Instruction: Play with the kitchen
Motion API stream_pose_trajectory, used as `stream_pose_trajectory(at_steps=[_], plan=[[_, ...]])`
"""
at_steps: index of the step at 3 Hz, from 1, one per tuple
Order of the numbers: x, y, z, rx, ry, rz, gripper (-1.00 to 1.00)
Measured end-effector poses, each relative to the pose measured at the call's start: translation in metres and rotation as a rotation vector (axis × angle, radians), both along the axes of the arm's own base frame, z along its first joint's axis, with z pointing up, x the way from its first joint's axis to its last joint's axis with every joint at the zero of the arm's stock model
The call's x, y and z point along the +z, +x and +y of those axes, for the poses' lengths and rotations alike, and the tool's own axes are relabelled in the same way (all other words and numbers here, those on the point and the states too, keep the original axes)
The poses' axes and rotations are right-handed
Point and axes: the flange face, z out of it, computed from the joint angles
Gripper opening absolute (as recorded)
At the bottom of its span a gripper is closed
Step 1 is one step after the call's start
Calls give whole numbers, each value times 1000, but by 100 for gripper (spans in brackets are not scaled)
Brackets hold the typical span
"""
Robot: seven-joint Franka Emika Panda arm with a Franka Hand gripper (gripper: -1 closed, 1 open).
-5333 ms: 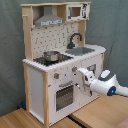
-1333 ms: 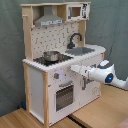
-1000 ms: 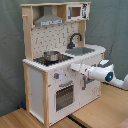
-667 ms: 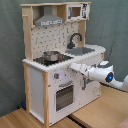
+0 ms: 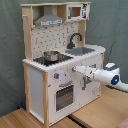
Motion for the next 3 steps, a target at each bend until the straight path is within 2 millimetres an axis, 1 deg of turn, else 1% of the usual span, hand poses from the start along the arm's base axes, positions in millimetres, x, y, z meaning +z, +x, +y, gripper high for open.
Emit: stream_pose_trajectory(at_steps=[2, 3], plan=[[2, -38, 27, 3, -80, -32, 100], [7, -48, 49, 13, -146, -52, 100]])
